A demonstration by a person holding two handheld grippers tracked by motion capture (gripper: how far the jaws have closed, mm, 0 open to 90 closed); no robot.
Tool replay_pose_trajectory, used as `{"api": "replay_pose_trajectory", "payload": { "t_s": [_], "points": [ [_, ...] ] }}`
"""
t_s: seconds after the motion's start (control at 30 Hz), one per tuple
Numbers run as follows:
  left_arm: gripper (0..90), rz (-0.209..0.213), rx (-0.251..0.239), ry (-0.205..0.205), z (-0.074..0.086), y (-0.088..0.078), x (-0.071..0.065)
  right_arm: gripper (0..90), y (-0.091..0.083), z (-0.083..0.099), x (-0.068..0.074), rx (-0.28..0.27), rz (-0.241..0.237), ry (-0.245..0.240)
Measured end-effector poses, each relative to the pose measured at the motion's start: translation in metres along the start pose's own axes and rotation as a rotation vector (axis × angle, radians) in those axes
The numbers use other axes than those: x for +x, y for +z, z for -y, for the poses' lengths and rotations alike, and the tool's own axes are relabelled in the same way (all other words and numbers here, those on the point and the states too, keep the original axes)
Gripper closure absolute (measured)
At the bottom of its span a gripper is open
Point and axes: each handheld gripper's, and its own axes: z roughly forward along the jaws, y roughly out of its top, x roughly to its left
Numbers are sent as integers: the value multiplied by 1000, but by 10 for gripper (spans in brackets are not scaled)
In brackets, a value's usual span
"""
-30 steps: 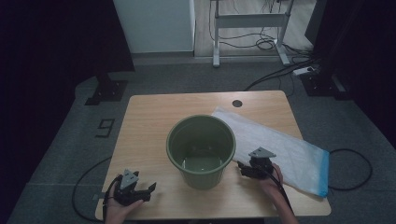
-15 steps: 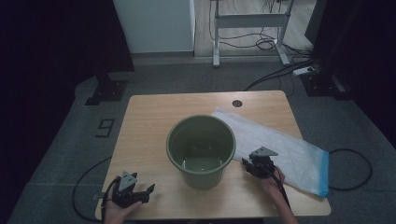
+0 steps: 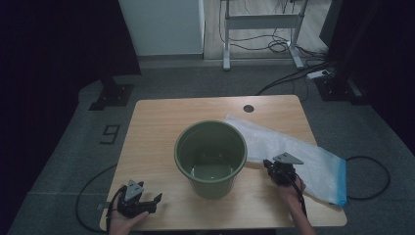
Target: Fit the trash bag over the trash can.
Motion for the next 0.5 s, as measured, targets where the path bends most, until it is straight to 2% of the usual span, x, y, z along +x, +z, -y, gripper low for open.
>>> {"api": "replay_pose_trajectory", "payload": {
  "t_s": [0.07,0.2,0.23,0.3,0.33,0.37,0.5],
  "points": [
    [142,1,-6,-5,0,0,0,890,-10,-8,-3,-52,-16,46],
    [142,4,-11,-8,-1,-1,0,890,-36,-24,-8,-157,-19,95],
    [142,4,-11,-8,-1,-1,0,890,-36,-24,-8,-157,-19,95],
    [142,6,-11,-9,0,-1,0,890,-49,-32,-9,-202,-13,100],
    [142,7,-10,-9,0,-1,0,890,-59,-39,-10,-242,-21,111],
    [142,7,-5,-8,0,0,0,890,-64,-41,-11,-260,-27,111],
    [142,8,-4,-9,0,0,0,890,-74,-48,-11,-295,-24,114]
  ]
}}
